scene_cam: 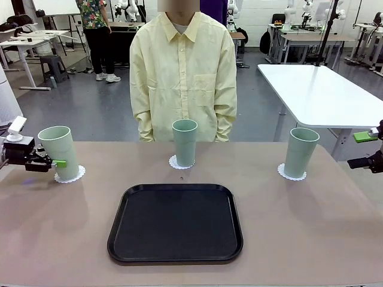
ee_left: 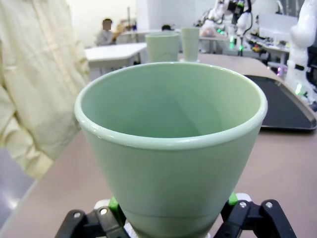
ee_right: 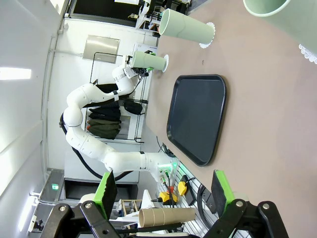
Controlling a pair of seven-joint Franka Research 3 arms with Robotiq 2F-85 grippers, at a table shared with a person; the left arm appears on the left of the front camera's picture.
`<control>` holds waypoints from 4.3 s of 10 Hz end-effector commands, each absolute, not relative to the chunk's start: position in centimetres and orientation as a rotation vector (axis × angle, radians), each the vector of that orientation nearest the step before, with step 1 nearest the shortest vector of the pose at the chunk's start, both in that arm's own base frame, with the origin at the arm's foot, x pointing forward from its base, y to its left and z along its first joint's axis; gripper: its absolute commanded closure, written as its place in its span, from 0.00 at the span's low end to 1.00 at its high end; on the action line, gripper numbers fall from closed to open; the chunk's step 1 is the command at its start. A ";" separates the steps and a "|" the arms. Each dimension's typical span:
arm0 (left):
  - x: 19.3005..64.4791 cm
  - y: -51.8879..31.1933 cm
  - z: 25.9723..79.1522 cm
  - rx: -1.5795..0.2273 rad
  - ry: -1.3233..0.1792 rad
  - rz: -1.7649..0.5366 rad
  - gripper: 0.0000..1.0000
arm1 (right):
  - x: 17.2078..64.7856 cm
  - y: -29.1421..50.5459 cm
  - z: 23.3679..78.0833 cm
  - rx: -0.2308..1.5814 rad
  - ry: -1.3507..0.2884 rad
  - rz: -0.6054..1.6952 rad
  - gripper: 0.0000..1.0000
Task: Place coasters on the table and set cups on them.
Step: Take one Reusable plastic cup from the Flat Tray and place it on a coaster set by the human.
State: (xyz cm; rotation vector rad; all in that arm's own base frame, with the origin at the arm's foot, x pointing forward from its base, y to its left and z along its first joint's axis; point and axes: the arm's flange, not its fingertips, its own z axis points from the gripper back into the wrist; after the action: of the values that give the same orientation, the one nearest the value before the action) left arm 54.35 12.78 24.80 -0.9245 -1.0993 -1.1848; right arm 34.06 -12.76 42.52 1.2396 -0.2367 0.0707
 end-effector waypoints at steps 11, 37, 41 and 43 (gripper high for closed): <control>55.2 12.4 23.7 -0.915 -1.061 -1.179 0.00 | 33.9 -12.7 42.6 1.251 -0.245 0.077 0.00; 54.2 13.7 23.9 -0.940 -1.014 -1.143 0.00 | 33.9 -12.7 42.6 1.251 -0.245 0.077 0.00; 53.5 14.7 23.8 -0.930 -0.994 -1.132 0.00 | 33.9 -12.7 42.6 1.251 -0.245 0.077 0.00; 52.9 15.8 24.4 -0.907 -0.992 -1.133 0.00 | 33.9 -12.7 42.6 1.251 -0.245 0.077 0.00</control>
State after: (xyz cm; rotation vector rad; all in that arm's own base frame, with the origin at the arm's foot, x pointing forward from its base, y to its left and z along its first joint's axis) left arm 53.66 15.23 23.48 -0.9120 -1.0169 -1.1298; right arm 34.06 -12.76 42.52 1.2396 -0.2367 0.0707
